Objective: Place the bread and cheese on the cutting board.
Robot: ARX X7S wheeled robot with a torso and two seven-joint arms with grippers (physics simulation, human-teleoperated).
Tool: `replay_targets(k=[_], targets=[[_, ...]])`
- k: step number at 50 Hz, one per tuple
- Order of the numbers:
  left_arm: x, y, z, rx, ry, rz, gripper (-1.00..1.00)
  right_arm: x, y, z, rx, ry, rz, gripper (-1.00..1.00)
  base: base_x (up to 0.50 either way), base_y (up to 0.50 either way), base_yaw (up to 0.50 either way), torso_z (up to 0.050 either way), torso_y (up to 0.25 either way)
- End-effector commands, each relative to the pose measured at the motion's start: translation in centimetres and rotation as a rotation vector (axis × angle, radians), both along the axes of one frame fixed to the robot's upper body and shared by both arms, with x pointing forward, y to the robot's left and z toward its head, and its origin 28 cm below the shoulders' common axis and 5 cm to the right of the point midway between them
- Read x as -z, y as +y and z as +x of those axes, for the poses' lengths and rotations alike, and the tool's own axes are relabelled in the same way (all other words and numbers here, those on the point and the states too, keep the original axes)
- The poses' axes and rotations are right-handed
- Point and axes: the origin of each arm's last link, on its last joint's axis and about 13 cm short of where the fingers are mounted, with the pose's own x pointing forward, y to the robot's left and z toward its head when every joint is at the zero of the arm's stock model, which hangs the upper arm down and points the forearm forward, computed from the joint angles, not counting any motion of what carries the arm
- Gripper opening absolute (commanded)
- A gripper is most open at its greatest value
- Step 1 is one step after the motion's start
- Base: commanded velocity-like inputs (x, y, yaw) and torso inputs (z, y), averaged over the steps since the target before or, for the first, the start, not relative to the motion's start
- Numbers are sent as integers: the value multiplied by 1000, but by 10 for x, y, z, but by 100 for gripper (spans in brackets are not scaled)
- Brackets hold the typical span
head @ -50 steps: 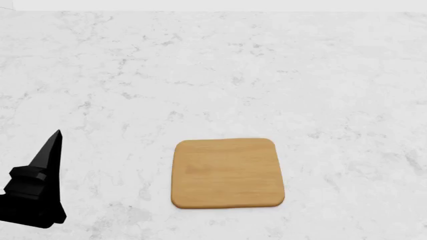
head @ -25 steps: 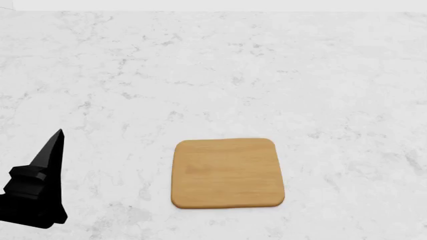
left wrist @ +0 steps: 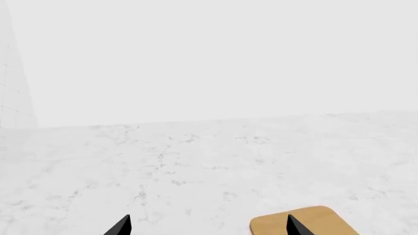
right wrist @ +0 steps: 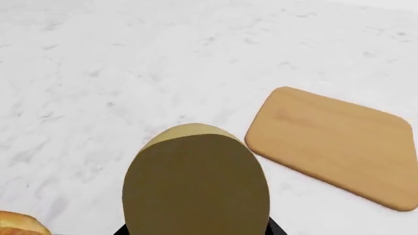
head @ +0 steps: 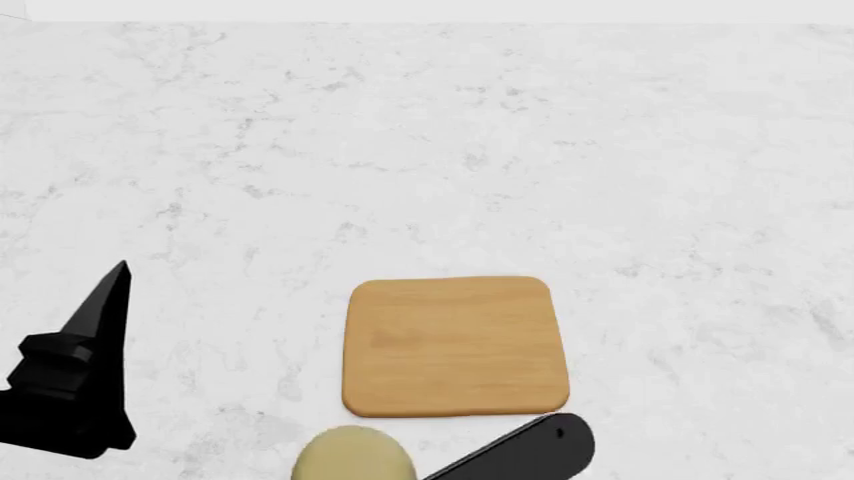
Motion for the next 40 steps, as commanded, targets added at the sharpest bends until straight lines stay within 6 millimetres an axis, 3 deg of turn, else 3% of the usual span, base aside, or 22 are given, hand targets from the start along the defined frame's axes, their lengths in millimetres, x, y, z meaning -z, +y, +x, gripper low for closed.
replay_targets(k=[1, 5, 11, 20, 26, 32, 40], targets=[[-2, 1, -1, 10, -31, -31, 100, -30, -5, 28, 72, -95, 70, -100, 0, 0, 0, 0, 0], [-4, 2, -2, 2, -34, -32, 100, -40, -12, 43, 111, -114, 70, -100, 0, 0, 0, 0, 0], [-4, 4, -1, -8, -36, -41, 100, -48, -24, 85, 219, -135, 87, -100, 0, 0, 0, 0, 0], [-3, 6, -2, -12, -35, -44, 100, -55, -29, 127, 289, -94, 78, -100, 0, 0, 0, 0, 1], [-3, 9, -2, -23, -37, -49, 100, -44, -31, 150, 319, -28, 43, -100, 0, 0, 0, 0, 0], [-1, 9, -1, -24, -35, -51, 100, -18, -30, 161, 350, 25, 43, -100, 0, 0, 0, 0, 0], [-2, 11, -1, -28, -37, -54, 100, -2, -25, 181, 357, 81, 43, -100, 0, 0, 0, 0, 0]])
